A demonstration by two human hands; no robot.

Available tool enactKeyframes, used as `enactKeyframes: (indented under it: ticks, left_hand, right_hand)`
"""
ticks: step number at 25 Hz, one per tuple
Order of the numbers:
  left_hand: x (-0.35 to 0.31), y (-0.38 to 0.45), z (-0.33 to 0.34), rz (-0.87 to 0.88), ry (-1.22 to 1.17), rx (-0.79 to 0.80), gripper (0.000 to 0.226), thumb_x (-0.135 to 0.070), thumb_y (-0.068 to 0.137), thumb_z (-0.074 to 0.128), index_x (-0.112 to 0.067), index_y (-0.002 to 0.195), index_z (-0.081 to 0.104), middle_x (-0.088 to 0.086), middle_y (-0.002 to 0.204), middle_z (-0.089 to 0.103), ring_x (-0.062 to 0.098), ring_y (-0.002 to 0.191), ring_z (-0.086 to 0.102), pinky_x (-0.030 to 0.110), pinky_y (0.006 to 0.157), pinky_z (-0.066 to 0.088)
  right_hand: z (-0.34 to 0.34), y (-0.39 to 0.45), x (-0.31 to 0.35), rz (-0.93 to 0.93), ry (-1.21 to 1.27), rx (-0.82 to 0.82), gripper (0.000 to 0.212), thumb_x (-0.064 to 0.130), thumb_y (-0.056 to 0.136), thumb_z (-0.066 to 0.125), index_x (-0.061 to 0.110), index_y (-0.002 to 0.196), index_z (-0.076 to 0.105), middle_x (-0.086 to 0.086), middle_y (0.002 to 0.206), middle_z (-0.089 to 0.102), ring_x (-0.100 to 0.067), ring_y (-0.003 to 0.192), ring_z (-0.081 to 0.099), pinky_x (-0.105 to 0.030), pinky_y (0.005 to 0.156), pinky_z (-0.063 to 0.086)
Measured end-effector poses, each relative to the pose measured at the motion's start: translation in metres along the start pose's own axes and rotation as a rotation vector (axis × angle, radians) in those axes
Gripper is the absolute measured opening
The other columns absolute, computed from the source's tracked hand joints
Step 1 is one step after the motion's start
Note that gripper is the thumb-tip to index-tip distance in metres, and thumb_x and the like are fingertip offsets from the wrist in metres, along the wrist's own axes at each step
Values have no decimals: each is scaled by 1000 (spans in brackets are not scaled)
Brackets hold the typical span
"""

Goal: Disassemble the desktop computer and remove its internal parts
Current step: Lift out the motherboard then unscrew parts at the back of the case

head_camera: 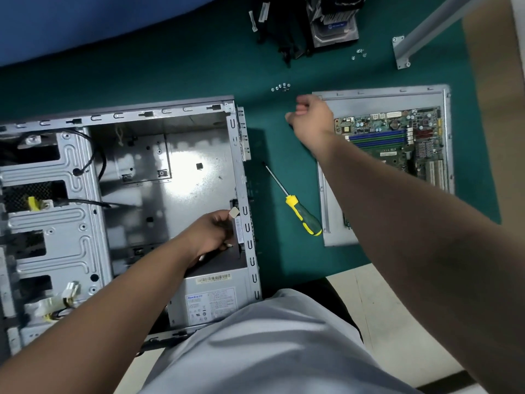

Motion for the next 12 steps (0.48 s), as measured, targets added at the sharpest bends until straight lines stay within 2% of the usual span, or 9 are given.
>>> enactKeyframes:
  ticks: [2,5,6,8,10,11,12]
  left_hand:
    - [1,1,-1,-2,6,1,38,17,96,43,-12,90,66,0,71,76,8,61,70,27,64,52]
    - [-6,-4,-3,33,9,17,44,20,94,41,-15,88,68,1,64,73,4,45,60,18,44,42]
    - [-9,-5,-5,50,14,18,44,20,94,42,-15,85,68,3,65,73,4,44,59,16,41,38]
    - [-10,-7,-11,74,4,-4,35,15,97,50,-13,83,65,10,80,74,12,61,66,22,52,44]
    - [-10,-10,-25,80,-22,-98,20,4,98,62,-11,85,64,16,100,74,24,84,68,37,77,57]
    - [-10,-15,-36,89,-7,-171,15,-2,97,66,-12,86,65,14,102,74,24,82,68,34,78,59]
    - [-12,-26,-49,104,27,-261,11,-9,97,69,-15,89,66,8,95,73,19,72,66,23,64,56]
  right_hand:
    - [3,-25,-11,4,46,40,43,25,90,72,16,131,63,1,122,69,-14,111,66,-30,105,49]
    - [6,-72,-22,19,155,117,23,24,91,71,22,114,69,0,107,74,-15,96,67,-38,103,53]
    - [5,-88,-24,18,182,129,18,23,92,71,23,110,70,1,102,75,-16,93,68,-41,102,53]
    - [0,-118,-24,10,225,139,17,22,93,69,22,109,70,1,102,76,-19,95,70,-42,101,54]
    - [-8,-146,-15,-23,248,129,17,23,94,68,23,111,71,1,102,75,-16,94,69,-38,95,56]
    - [-12,-159,-8,-52,265,116,16,24,94,67,25,110,71,3,100,74,-11,88,68,-33,87,57]
    - [-17,-173,2,-94,287,98,14,24,94,66,28,108,71,5,97,73,-4,80,65,-25,77,54]
Point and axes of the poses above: each hand's wrist, its own y-axis towards the middle knuckle, its own z-axis out of the palm, x = y × z, the point moved 10 cm from there along y, towards the middle knuckle
